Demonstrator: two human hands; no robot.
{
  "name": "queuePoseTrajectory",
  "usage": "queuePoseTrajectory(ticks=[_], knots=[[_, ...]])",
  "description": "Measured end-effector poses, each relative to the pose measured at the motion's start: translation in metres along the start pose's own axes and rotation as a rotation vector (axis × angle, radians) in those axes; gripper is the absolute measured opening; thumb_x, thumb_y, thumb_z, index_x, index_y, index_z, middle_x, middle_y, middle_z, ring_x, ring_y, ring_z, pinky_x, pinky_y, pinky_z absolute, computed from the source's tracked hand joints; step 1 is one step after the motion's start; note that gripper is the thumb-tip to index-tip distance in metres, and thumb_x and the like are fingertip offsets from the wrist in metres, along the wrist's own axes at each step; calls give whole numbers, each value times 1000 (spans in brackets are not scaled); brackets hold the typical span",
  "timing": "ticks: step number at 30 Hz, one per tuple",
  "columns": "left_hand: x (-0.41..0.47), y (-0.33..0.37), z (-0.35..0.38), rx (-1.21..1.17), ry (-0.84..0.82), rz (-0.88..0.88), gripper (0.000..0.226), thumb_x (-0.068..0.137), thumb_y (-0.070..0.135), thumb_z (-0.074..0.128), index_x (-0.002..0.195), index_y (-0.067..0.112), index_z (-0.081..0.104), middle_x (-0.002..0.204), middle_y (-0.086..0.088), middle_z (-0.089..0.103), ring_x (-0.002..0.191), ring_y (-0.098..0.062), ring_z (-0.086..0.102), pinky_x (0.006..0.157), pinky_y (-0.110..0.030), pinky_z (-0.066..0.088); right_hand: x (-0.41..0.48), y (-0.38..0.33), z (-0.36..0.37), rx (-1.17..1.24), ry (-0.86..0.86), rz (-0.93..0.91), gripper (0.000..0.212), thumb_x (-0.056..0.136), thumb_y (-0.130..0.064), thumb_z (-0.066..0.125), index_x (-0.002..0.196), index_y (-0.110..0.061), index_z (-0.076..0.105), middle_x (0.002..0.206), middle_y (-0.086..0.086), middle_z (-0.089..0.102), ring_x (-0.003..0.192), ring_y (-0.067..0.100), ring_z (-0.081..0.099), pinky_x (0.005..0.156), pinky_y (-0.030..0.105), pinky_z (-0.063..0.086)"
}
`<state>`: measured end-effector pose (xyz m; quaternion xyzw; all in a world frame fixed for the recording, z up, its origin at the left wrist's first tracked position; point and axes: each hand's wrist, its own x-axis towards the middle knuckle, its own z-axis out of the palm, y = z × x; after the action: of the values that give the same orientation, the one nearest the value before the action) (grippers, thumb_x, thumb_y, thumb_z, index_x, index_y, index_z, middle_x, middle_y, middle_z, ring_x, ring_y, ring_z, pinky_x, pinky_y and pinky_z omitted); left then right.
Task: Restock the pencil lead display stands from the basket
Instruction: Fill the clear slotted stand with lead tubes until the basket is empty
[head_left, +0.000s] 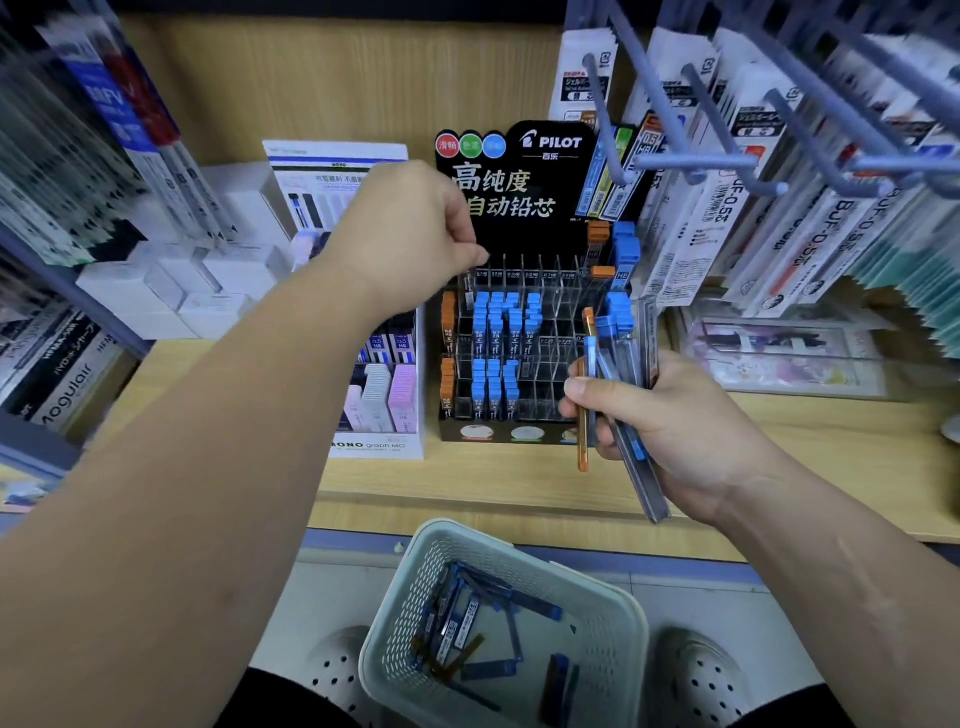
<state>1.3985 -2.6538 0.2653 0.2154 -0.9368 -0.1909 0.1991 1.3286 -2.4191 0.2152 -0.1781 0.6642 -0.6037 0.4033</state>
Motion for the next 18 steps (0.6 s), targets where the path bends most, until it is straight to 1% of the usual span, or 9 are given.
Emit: queuePoseTrajectory(ticks=[2, 4, 6, 10, 11, 13, 14, 16, 18], knots=[[0, -4, 5, -3, -8, 10, 15, 81, 23, 82, 74, 12, 74, 61, 17, 57, 58, 3, 53, 60, -19, 42, 1, 1, -1, -7, 2, 7, 16, 88, -10, 74, 101, -5, 64, 82, 12, 72, 55, 14, 49, 51, 23, 44], [0, -8, 8, -10, -29, 18, 14, 81, 22, 82, 74, 12, 75, 62, 18, 57, 58, 4, 54, 65, -21, 45, 1, 1, -1, -1, 15, 15, 20, 88, -10, 73, 104, -3, 64, 83, 13, 73, 54, 14, 49, 50, 22, 44], [-1, -11, 9, -19, -34, 18, 14, 80, 23, 83, 75, 11, 76, 63, 18, 58, 59, 4, 55, 69, -21, 47, 2, 1, -2, 1, 32, 19, 22, 88, -9, 74, 105, -2, 64, 83, 13, 73, 54, 13, 49, 51, 22, 45], [4, -15, 8, -4, -55, 2, 16, 78, 26, 84, 75, 12, 76, 66, 16, 60, 62, 1, 55, 58, -9, 39, 4, 3, -1, -10, 42, 16, 21, 88, -10, 74, 104, -2, 65, 83, 14, 73, 54, 14, 50, 51, 23, 45], [5, -15, 6, -5, -68, -1, 16, 78, 25, 84, 76, 12, 76, 67, 14, 62, 64, -1, 57, 59, -11, 41, 4, 3, 0, -9, 41, 16, 22, 87, -10, 74, 105, -2, 64, 84, 14, 73, 54, 14, 49, 51, 23, 45], [8, -15, 4, -8, -95, -6, 15, 79, 24, 84, 76, 11, 76, 69, 11, 64, 67, -8, 61, 63, -21, 49, 4, 4, 2, -5, 32, 16, 23, 87, -9, 74, 106, -1, 62, 83, 15, 73, 53, 14, 49, 50, 23, 44], [8, -15, 3, -5, -105, -6, 15, 79, 24, 84, 76, 12, 76, 68, 11, 64, 67, -8, 61, 63, -22, 50, 3, 4, 3, -5, 27, 16, 23, 87, -8, 73, 106, -1, 62, 83, 15, 72, 53, 14, 49, 50, 23, 44], [9, -16, 2, 8, -122, 1, 14, 79, 23, 84, 74, 12, 76, 65, 11, 63, 62, -4, 58, 58, -17, 44, 3, 4, 3, -7, 25, 18, 22, 88, -7, 73, 106, 0, 62, 82, 14, 72, 52, 14, 49, 49, 23, 43], [8, -17, 4, 31, -140, 20, 15, 79, 23, 83, 73, 12, 75, 64, 11, 62, 61, -3, 56, 56, -15, 38, 3, 4, 2, -12, 32, 18, 23, 88, -7, 72, 107, 1, 63, 82, 14, 72, 52, 14, 49, 49, 22, 44]])
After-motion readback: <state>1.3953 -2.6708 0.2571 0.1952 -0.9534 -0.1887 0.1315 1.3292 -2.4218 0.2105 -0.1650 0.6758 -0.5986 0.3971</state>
